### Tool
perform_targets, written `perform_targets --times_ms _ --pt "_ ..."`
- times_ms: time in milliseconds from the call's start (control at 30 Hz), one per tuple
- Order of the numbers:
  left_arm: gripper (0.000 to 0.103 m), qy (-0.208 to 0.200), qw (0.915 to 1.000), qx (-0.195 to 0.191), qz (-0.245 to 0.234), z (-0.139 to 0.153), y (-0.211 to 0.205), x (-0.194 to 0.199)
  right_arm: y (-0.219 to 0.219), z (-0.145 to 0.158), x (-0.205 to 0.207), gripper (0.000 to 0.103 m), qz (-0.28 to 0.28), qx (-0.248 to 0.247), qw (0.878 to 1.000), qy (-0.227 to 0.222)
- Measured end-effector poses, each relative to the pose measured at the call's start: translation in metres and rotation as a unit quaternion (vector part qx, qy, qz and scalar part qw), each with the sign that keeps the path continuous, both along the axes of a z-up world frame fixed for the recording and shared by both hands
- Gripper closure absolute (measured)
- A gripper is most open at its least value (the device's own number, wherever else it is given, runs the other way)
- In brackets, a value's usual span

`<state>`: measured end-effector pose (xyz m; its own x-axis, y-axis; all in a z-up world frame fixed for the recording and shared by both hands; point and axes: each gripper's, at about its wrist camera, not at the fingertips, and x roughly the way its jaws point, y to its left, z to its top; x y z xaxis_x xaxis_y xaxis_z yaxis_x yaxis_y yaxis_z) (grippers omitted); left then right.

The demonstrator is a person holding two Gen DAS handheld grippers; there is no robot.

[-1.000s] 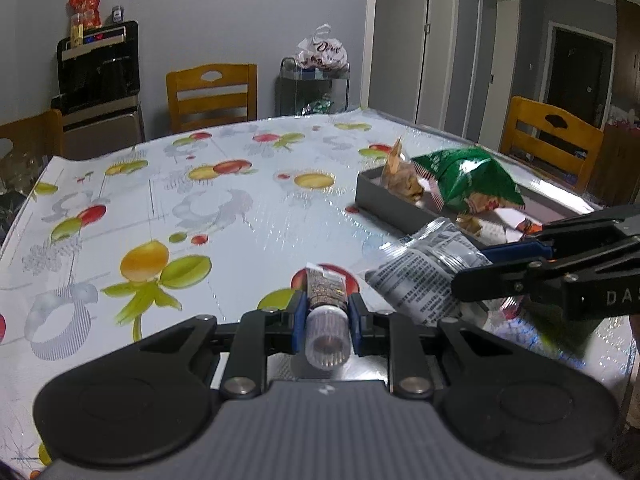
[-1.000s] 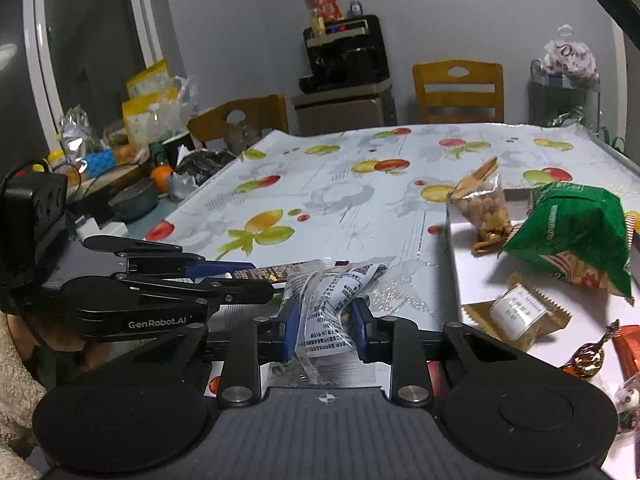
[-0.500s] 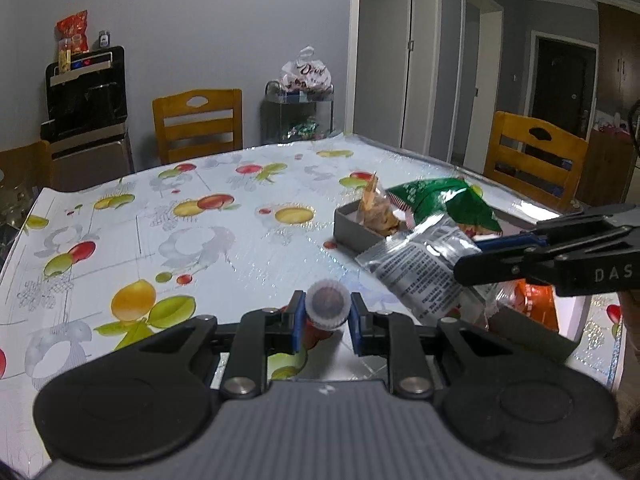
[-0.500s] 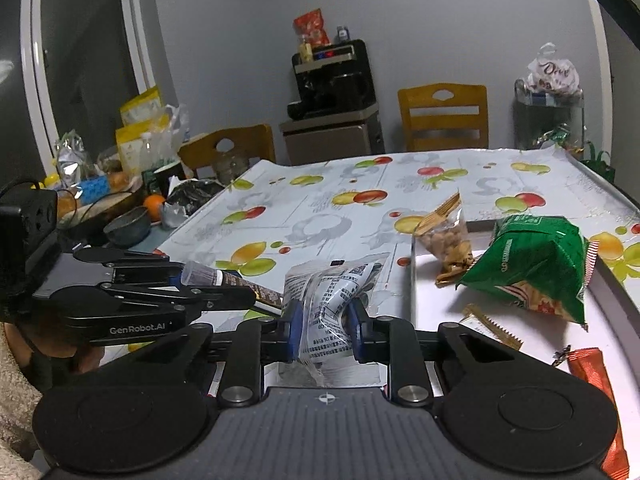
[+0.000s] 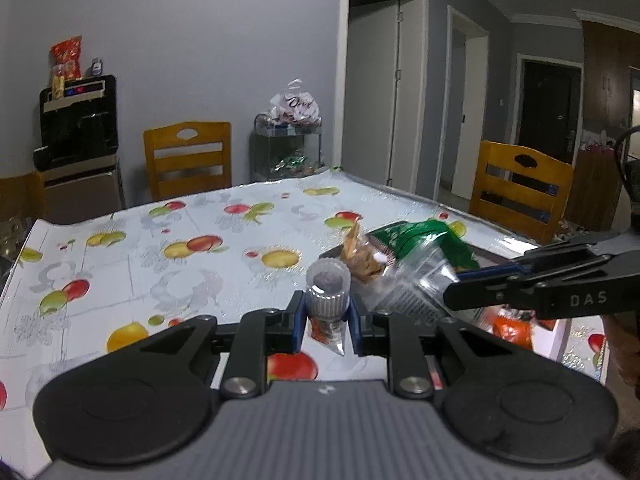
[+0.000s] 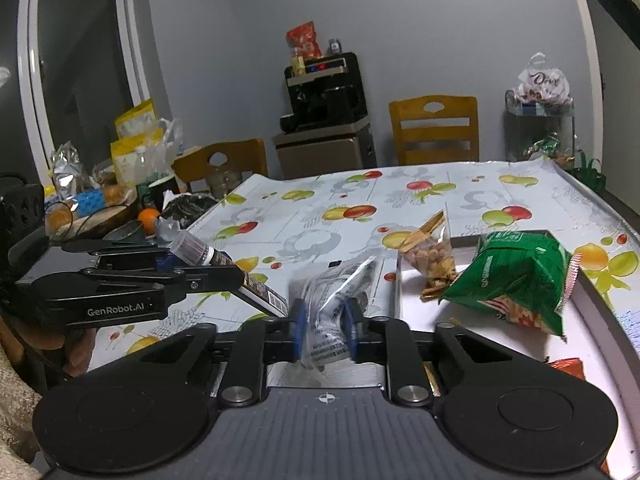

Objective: Organize snacks
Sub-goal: 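Carry the brown tube with the left tool while the right tool carries the clear packet to the tray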

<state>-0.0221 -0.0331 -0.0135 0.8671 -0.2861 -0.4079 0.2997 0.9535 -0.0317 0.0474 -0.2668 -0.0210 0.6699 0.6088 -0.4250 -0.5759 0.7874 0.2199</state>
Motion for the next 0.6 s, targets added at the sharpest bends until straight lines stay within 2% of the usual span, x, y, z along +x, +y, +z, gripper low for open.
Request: perform_targets --times_ms 600 --pt "0.085 -0.030 0.9955 -0.005 -0.089 0.026 -0.065 0.019 -0.061 0.002 -0.002 0.087 -0.077 0.005 0.997 -0.003"
